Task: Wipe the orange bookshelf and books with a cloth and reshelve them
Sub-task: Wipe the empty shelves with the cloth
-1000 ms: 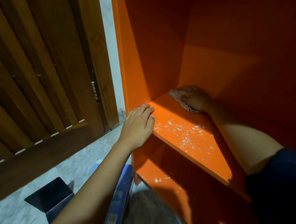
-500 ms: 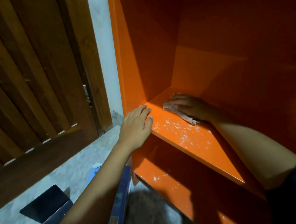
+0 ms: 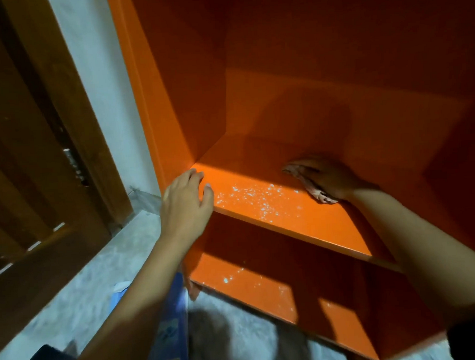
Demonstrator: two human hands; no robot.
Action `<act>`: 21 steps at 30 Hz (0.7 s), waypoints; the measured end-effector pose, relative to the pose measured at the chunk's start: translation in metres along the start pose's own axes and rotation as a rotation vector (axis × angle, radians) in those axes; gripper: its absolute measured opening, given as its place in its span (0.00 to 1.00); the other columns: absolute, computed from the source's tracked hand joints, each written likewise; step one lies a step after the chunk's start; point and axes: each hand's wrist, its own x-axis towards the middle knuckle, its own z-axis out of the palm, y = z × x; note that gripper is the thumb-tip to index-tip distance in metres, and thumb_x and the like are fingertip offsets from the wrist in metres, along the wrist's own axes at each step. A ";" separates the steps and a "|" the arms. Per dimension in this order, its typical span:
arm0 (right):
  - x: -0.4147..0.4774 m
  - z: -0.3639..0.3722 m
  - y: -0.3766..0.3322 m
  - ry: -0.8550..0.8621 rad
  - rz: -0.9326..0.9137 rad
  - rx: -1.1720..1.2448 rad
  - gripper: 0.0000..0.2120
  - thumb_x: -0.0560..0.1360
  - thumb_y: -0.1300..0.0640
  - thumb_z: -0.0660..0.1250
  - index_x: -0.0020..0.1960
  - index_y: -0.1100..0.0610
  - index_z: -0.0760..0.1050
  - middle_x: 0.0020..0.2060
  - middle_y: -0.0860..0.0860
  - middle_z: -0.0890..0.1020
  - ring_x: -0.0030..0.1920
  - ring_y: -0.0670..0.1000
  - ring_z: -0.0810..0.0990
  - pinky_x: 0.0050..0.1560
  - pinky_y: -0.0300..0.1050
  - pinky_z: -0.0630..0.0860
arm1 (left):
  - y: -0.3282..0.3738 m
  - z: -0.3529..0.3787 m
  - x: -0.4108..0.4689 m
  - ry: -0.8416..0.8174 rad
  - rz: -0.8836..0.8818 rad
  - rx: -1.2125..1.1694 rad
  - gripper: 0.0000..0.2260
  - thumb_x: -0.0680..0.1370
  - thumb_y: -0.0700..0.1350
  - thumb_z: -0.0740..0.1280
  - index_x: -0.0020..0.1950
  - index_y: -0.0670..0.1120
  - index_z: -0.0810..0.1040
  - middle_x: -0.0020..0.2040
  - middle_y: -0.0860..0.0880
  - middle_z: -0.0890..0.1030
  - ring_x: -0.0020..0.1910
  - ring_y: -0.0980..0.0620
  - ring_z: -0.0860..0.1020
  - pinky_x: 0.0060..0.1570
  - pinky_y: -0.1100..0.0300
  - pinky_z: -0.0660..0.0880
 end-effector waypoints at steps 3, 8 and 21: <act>-0.011 0.006 -0.012 0.015 0.107 -0.065 0.18 0.79 0.41 0.50 0.64 0.38 0.71 0.64 0.43 0.73 0.66 0.49 0.68 0.66 0.48 0.64 | -0.005 -0.006 0.001 0.132 0.050 -0.112 0.13 0.78 0.42 0.62 0.61 0.40 0.75 0.59 0.43 0.75 0.60 0.45 0.71 0.57 0.54 0.67; -0.029 0.021 -0.047 0.130 0.221 -0.184 0.18 0.80 0.40 0.50 0.65 0.39 0.71 0.67 0.45 0.72 0.67 0.54 0.68 0.66 0.51 0.65 | -0.007 -0.029 0.001 0.487 0.124 -0.223 0.17 0.75 0.36 0.64 0.64 0.39 0.72 0.56 0.36 0.70 0.55 0.48 0.65 0.54 0.66 0.60; -0.011 0.053 -0.092 0.124 0.272 -0.248 0.22 0.79 0.41 0.44 0.70 0.38 0.63 0.71 0.45 0.67 0.71 0.55 0.65 0.67 0.55 0.65 | -0.029 -0.063 0.037 0.191 0.248 -0.404 0.27 0.83 0.45 0.53 0.76 0.54 0.40 0.63 0.38 0.73 0.30 0.56 0.69 0.31 0.69 0.67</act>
